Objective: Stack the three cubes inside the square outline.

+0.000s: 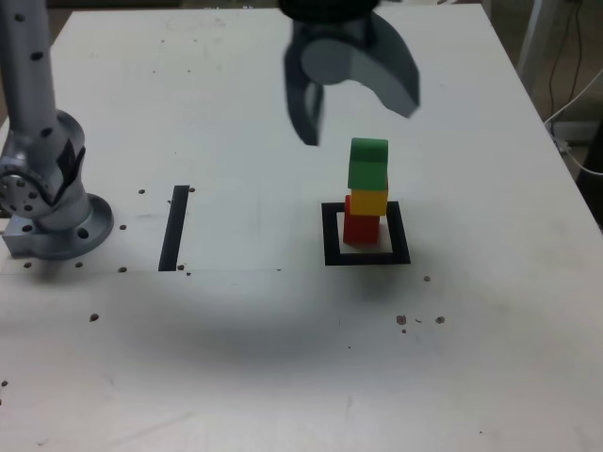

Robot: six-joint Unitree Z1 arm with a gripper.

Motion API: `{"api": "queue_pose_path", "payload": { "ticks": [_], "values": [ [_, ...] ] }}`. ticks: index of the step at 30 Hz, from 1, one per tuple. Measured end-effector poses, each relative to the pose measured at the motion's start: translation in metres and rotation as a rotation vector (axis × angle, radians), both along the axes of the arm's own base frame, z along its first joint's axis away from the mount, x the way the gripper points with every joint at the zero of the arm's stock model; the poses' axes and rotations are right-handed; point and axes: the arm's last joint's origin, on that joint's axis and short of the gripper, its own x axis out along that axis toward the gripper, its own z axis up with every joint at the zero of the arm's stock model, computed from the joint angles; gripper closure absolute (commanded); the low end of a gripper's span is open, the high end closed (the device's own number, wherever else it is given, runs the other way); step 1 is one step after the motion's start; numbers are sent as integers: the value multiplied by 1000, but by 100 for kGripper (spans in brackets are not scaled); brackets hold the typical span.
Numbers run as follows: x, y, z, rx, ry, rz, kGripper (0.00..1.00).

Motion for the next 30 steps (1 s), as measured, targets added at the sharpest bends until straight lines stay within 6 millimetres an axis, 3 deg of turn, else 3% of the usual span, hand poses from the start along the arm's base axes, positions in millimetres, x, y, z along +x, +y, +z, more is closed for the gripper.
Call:
{"api": "queue_pose_path", "payload": {
  "ticks": [8,24,30],
  "values": [
    [-43,1,-9,-22,69,-8,0],
    [-114,10,-81,5,218,29,0],
    [-141,10,-93,-9,262,68,0]
  ]
}}
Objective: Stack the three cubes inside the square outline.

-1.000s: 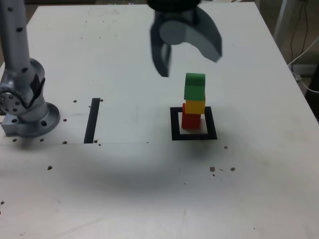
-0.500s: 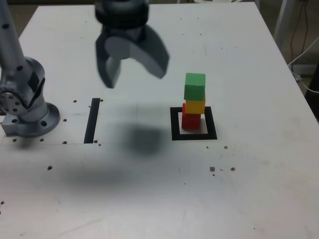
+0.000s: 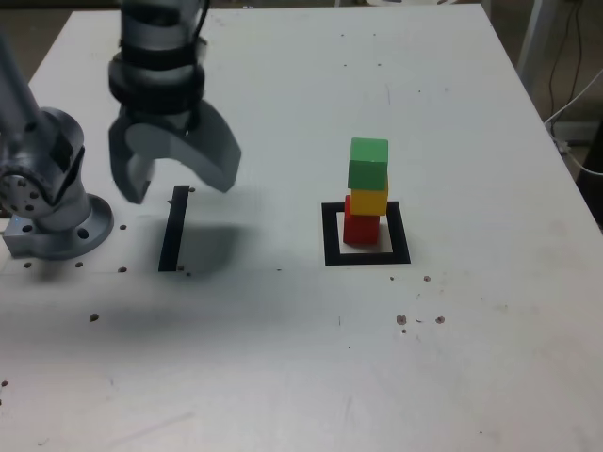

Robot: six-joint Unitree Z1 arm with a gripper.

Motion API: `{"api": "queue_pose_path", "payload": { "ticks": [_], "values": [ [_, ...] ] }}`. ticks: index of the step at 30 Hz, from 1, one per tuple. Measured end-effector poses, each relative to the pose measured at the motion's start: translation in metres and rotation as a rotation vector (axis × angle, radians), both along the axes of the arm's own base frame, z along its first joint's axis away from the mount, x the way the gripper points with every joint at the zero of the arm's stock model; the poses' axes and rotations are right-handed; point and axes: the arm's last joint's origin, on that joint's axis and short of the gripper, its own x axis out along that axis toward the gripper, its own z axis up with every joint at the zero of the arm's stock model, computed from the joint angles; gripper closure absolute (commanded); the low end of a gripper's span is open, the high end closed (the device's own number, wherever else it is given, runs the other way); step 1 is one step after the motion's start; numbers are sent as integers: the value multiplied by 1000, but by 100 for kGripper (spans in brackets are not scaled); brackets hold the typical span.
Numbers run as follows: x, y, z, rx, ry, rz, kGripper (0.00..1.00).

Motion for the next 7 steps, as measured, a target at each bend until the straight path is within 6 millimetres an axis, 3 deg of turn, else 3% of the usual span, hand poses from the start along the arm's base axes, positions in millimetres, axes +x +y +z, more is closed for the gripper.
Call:
{"api": "queue_pose_path", "payload": {
  "ticks": [7],
  "values": [
    [-12,-1,-7,-6,33,72,0]
  ]
}}
